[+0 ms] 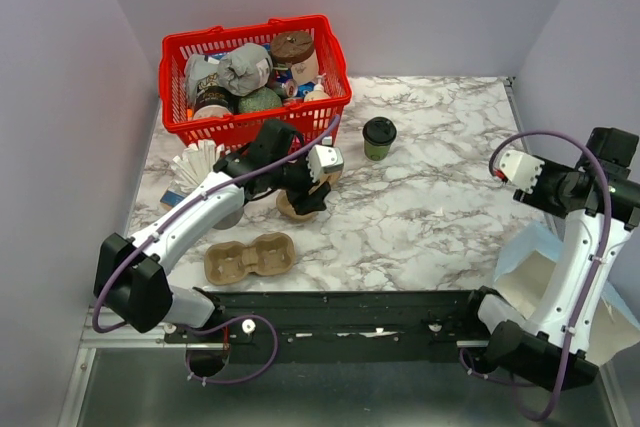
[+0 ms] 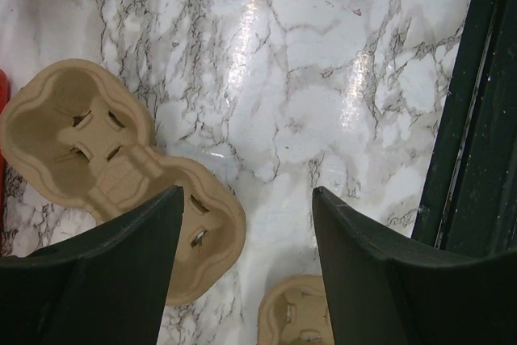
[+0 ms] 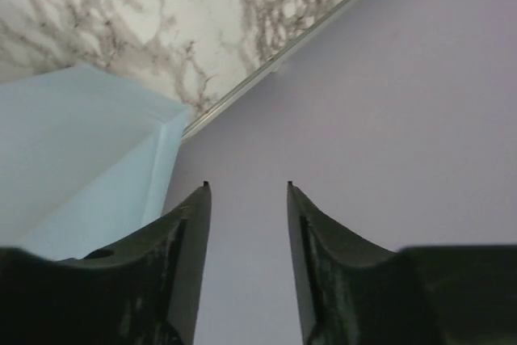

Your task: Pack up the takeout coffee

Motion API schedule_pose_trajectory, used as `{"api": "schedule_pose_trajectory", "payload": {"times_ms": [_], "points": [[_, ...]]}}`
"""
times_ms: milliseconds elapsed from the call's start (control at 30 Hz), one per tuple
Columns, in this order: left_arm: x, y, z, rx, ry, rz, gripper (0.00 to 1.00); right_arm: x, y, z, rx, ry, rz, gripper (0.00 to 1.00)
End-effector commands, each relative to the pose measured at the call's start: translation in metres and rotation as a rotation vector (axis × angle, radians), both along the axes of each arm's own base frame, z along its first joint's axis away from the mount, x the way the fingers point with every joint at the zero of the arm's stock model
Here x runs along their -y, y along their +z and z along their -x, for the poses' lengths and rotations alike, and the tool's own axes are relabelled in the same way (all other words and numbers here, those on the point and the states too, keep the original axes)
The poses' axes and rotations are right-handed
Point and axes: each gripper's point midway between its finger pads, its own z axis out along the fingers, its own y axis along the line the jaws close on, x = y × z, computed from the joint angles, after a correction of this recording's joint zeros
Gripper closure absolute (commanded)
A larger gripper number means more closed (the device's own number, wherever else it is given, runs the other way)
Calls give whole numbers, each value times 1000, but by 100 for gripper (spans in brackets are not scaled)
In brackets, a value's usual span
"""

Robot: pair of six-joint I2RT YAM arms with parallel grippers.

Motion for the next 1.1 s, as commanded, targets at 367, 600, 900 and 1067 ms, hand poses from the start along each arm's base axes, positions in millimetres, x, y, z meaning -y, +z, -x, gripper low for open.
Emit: {"api": "schedule_pose_trajectory", "payload": {"times_ms": [367, 600, 900, 1067], "points": [[21, 26, -10, -31, 4, 56, 27, -94, -11, 0, -92, 181, -326, 99], [52, 55, 2, 9, -82, 162, 26, -129, 32, -41, 8, 104, -560, 93], [149, 133, 20, 224, -283, 410, 23, -126, 114, -82, 325, -259, -867, 36], [213, 169, 51, 217, -365, 570, 23, -128, 120, -76, 318, -313, -913, 36]]}}
